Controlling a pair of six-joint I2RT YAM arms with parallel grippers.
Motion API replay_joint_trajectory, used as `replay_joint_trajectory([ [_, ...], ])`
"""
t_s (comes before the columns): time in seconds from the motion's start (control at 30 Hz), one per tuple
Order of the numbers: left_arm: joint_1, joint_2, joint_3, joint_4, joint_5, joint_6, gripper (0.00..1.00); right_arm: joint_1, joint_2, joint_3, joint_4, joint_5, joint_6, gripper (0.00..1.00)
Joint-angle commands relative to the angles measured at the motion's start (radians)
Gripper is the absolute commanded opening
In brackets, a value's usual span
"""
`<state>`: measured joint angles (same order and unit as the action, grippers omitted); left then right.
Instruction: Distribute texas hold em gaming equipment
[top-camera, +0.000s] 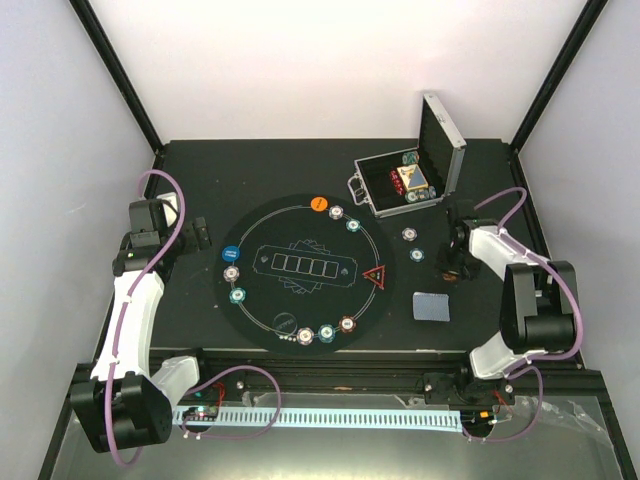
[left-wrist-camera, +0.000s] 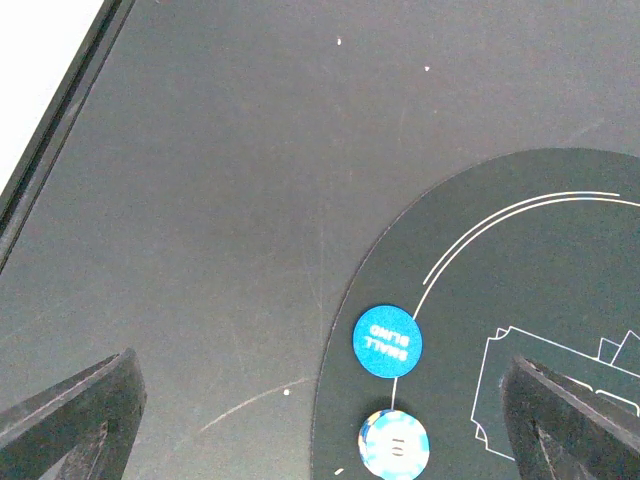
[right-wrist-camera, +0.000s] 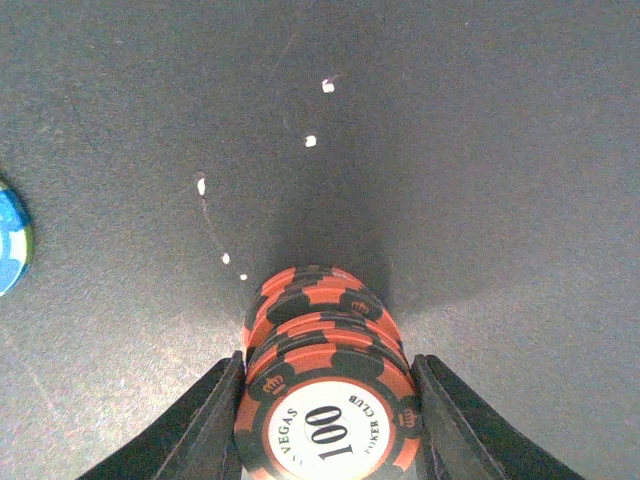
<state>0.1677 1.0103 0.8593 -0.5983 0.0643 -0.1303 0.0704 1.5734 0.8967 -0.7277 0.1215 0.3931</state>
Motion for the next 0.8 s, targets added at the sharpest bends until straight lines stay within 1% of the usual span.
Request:
replay_joint_trajectory([
  [0.0,-0.008,0.001,0.021,-0.002,0.000,0.016,0.99,0.003,-0.058,0.055,-0.058,0.014,-0.020,0.39],
  [0.1,-0.008,0.000,0.022,-0.001,0.000,0.015,0.99,0.033,-0.071,0.084,-0.099,0.022,-0.023,0.39],
  [0.2,-0.008,0.000,0.022,-0.002,-0.003,0.016,0.99,0.099,-0.079,0.105,-0.132,0.021,-0.009,0.39],
  [0.27,-0.007,-0.001,0.020,-0.001,-0.006,0.016,0.99,0.171,-0.073,0.127,-0.148,0.021,0.010,0.39],
  [0.37,-0.008,0.006,0.021,0.001,-0.030,0.007,0.99,0.341,-0.029,0.184,-0.165,0.013,0.051,0.39],
  [0.5,-0.007,0.018,0.033,-0.011,-0.047,0.008,0.99,0.594,0.092,0.321,-0.169,-0.024,0.107,0.39],
  [0.57,-0.007,0.016,0.032,-0.014,-0.056,0.006,0.99,0.703,0.185,0.412,-0.172,-0.041,0.123,0.39],
  [0.67,-0.007,0.012,0.028,-0.011,-0.064,0.006,0.99,0.856,0.321,0.578,-0.189,-0.061,0.121,0.39],
  [0.77,-0.007,0.013,0.027,-0.009,-0.069,0.005,0.99,0.963,0.460,0.761,-0.235,-0.058,0.103,0.39],
])
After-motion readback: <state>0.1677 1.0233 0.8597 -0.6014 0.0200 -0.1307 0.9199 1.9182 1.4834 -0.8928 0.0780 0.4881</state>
